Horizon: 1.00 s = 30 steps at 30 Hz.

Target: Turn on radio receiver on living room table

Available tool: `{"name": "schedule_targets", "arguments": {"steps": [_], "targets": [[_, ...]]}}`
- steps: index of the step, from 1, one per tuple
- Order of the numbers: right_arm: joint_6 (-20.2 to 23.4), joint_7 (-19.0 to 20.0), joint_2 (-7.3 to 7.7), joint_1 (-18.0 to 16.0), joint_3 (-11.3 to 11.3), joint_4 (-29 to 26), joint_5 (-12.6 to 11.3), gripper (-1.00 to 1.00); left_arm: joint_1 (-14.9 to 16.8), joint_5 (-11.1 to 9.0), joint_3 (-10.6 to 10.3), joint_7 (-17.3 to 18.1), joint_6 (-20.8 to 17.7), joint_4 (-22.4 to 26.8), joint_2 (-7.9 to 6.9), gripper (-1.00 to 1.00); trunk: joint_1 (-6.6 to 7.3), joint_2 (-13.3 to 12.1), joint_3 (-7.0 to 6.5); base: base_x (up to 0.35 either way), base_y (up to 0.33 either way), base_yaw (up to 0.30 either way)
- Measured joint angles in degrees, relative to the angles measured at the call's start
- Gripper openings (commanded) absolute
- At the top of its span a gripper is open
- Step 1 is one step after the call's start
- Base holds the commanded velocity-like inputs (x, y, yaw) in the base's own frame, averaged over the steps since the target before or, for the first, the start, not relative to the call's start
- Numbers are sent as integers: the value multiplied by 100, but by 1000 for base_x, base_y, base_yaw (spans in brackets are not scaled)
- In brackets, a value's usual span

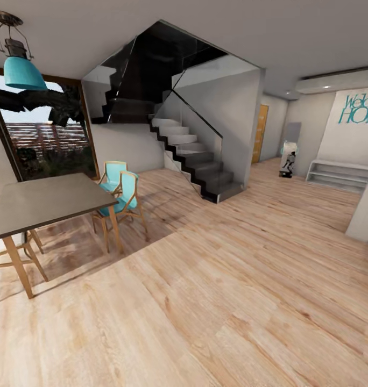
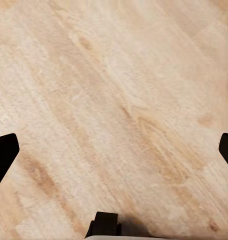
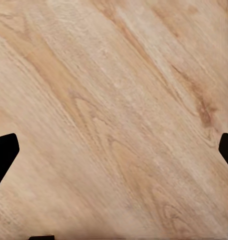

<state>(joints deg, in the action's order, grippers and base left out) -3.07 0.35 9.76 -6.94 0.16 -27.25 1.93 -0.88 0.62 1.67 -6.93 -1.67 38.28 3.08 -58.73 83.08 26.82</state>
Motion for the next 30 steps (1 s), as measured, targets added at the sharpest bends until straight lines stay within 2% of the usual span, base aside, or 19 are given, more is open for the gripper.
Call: {"name": "schedule_targets", "arguments": {"steps": [30], "targets": [[-3, 0, 0, 0, -7, 0, 0, 100, 0, 0, 0, -1, 0, -5, 7, 100, 0, 0, 0, 0, 0, -274]]}}
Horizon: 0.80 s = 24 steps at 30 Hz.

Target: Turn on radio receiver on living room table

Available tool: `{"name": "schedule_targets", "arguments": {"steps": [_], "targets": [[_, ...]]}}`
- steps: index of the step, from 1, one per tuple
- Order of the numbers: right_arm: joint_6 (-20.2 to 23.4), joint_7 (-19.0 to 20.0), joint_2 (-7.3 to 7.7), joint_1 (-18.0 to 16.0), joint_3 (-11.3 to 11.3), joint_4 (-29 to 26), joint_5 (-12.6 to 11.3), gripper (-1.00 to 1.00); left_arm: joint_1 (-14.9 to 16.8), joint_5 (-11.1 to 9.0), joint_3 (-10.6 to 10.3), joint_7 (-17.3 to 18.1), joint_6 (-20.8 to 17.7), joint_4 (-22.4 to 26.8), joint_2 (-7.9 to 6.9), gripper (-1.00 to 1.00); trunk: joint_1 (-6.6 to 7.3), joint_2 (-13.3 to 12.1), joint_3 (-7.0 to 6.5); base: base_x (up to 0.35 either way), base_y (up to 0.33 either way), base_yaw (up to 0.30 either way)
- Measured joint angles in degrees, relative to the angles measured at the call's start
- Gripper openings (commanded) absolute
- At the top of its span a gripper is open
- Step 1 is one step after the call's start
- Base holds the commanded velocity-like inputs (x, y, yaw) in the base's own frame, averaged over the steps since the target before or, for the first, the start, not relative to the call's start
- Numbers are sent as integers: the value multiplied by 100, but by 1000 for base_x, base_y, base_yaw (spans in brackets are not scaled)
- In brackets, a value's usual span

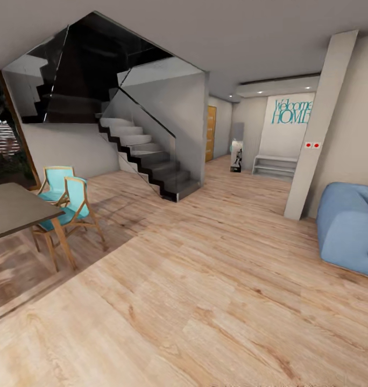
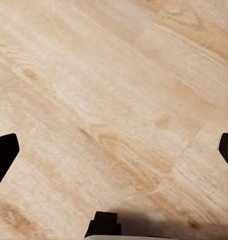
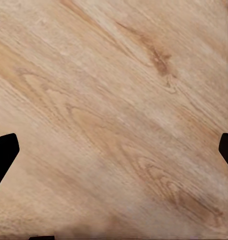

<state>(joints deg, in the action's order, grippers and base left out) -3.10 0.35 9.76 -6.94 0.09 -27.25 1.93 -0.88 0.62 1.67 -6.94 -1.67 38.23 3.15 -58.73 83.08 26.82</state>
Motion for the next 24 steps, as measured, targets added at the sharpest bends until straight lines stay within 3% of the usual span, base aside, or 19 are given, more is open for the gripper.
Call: {"name": "schedule_targets", "arguments": {"steps": [24], "targets": [[0, 0, 0, 0, 0, 0, 0, 100, 0, 0, 0, 2, 0, 0, 1, 100, 0, 0, 0, 0, 0, -275]]}}
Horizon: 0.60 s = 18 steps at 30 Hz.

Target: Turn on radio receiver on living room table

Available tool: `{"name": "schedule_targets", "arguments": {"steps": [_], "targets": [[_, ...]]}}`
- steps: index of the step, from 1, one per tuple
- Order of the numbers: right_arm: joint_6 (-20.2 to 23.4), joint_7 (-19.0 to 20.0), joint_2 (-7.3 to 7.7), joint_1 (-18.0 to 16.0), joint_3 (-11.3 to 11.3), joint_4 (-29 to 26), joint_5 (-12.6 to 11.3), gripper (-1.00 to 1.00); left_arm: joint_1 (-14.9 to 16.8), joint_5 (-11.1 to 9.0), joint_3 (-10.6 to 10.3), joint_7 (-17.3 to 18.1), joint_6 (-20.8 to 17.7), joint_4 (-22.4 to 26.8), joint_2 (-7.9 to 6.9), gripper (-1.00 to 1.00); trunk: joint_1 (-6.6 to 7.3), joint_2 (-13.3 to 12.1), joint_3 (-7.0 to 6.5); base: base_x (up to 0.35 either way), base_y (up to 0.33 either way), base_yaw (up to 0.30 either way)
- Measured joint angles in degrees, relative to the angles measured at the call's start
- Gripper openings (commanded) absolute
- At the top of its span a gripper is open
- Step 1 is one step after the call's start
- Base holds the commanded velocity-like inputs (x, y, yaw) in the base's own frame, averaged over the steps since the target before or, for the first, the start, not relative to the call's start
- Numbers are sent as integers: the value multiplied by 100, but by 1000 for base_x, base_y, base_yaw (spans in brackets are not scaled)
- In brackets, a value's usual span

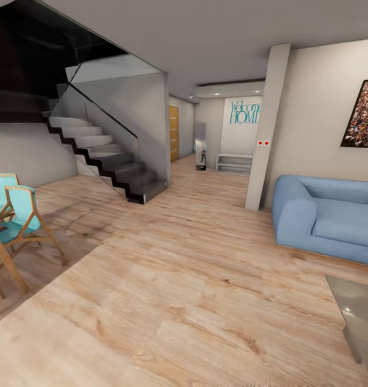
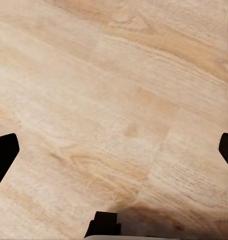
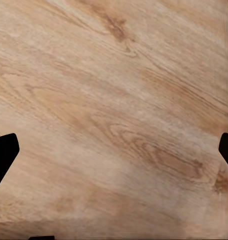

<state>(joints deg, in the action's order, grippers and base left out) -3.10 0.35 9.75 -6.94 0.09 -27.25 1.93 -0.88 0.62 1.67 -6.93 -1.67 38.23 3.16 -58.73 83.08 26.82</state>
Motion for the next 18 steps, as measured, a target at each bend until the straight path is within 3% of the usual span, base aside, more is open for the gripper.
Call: {"name": "schedule_targets", "arguments": {"steps": [18], "targets": [[-3, 0, 0, 0, 0, 0, 0, 100, 0, 0, 0, -2, 0, 0, 0, 100, 0, 0, 0, 0, 0, -275]]}}
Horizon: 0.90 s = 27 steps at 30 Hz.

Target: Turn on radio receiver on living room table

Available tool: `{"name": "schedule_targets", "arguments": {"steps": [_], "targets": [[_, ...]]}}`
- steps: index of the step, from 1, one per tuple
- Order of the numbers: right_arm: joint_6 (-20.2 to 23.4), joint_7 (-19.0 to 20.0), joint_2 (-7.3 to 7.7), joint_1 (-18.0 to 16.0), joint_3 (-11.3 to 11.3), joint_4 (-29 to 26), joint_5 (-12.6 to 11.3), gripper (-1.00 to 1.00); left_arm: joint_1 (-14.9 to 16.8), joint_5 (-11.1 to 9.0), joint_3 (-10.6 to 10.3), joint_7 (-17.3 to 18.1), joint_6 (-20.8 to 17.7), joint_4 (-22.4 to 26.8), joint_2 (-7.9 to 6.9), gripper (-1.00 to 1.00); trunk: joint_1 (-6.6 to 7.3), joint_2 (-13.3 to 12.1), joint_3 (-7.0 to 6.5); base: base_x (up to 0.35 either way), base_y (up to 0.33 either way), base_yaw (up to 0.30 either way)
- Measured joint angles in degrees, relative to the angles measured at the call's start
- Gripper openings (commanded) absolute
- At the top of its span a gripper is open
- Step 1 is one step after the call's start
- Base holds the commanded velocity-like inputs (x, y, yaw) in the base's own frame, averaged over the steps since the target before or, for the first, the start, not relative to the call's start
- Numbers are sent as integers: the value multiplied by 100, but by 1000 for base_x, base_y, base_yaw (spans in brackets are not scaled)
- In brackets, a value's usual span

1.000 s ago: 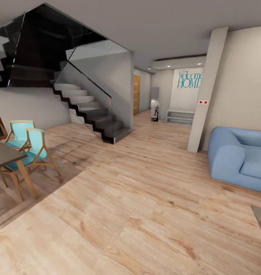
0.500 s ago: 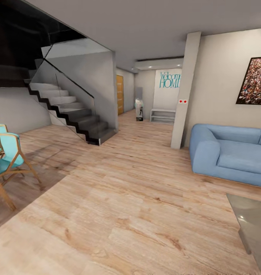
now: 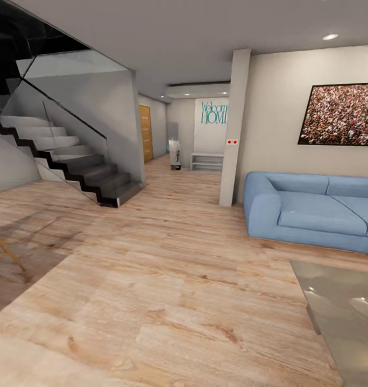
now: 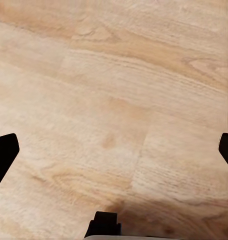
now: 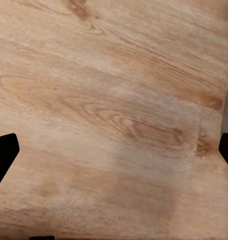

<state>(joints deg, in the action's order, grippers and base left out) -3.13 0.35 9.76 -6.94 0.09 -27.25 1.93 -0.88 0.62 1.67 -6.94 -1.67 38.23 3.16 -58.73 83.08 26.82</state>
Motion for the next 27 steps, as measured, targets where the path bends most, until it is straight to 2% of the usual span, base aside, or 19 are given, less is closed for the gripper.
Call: {"name": "schedule_targets", "arguments": {"steps": [27], "targets": [[2, 0, 0, 0, 0, 0, 0, 100, 0, 0, 0, 0, 0, 0, 0, 100, 0, 0, 0, 0, 0, -275]]}}
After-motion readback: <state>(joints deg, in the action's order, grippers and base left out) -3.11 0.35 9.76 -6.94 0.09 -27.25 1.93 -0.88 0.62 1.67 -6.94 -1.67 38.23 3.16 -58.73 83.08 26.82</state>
